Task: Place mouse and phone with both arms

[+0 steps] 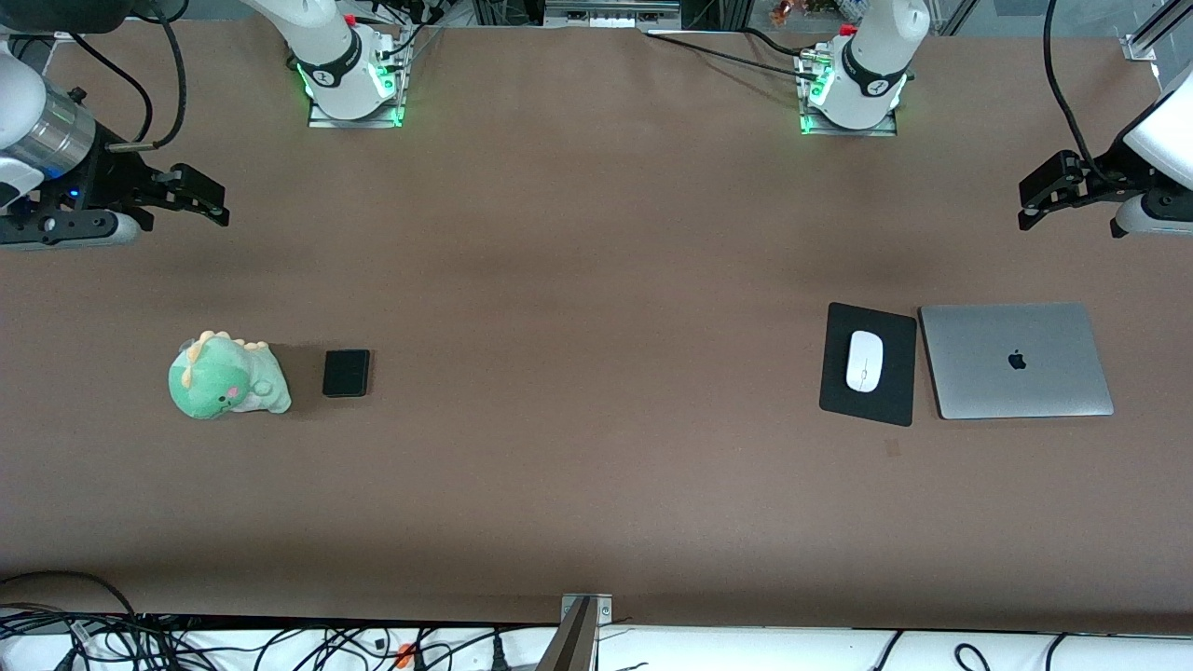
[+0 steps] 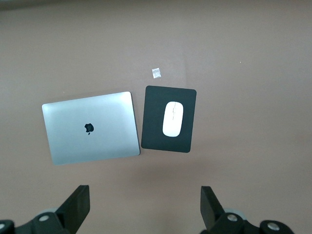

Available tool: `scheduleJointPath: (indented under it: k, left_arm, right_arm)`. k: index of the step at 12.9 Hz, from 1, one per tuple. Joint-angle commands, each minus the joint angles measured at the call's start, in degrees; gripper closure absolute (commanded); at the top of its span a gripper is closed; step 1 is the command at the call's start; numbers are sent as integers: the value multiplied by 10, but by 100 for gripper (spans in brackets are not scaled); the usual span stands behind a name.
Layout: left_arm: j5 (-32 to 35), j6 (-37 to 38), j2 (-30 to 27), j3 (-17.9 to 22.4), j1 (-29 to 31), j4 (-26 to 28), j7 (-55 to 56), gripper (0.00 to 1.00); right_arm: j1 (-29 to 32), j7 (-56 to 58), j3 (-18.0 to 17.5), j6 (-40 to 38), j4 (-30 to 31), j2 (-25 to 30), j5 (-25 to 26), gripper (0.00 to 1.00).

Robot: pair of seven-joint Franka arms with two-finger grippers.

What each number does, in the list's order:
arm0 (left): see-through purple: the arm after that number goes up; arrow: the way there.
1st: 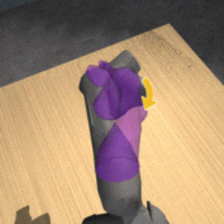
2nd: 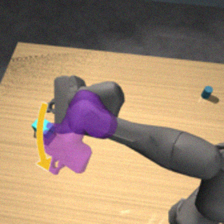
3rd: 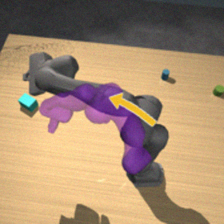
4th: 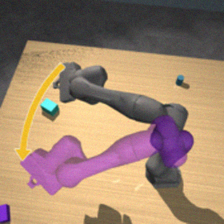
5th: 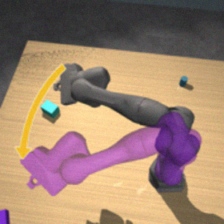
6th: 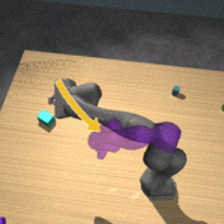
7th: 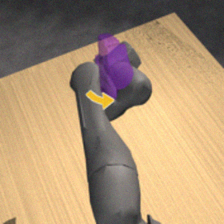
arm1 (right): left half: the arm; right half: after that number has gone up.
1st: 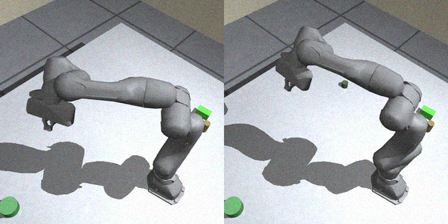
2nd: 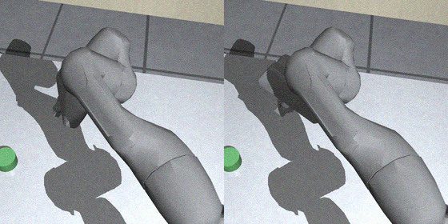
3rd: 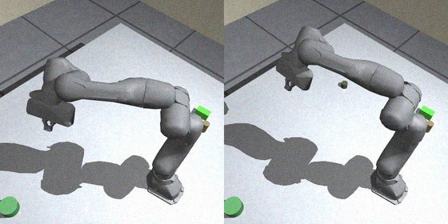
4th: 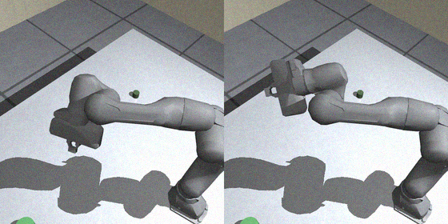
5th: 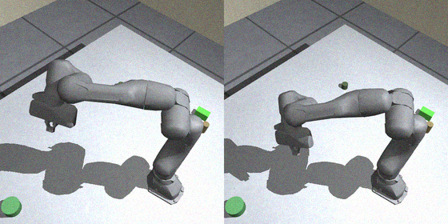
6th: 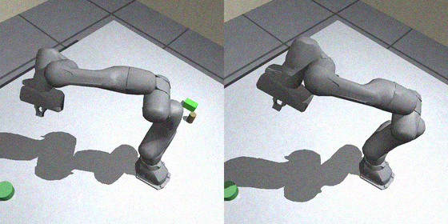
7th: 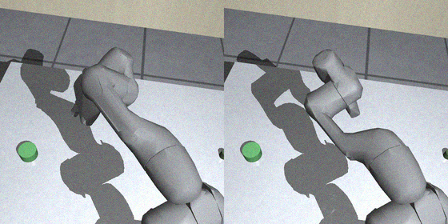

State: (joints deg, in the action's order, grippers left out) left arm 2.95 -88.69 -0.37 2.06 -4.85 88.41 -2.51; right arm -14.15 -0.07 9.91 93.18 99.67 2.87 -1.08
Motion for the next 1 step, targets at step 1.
scheduleJointPath:
  k: [1]
  left_arm:
    - [-7,3,-12,2,-1,7,1,0]
  right_arm:
    - [18,4,-23,-32,-28,-9,7,0]
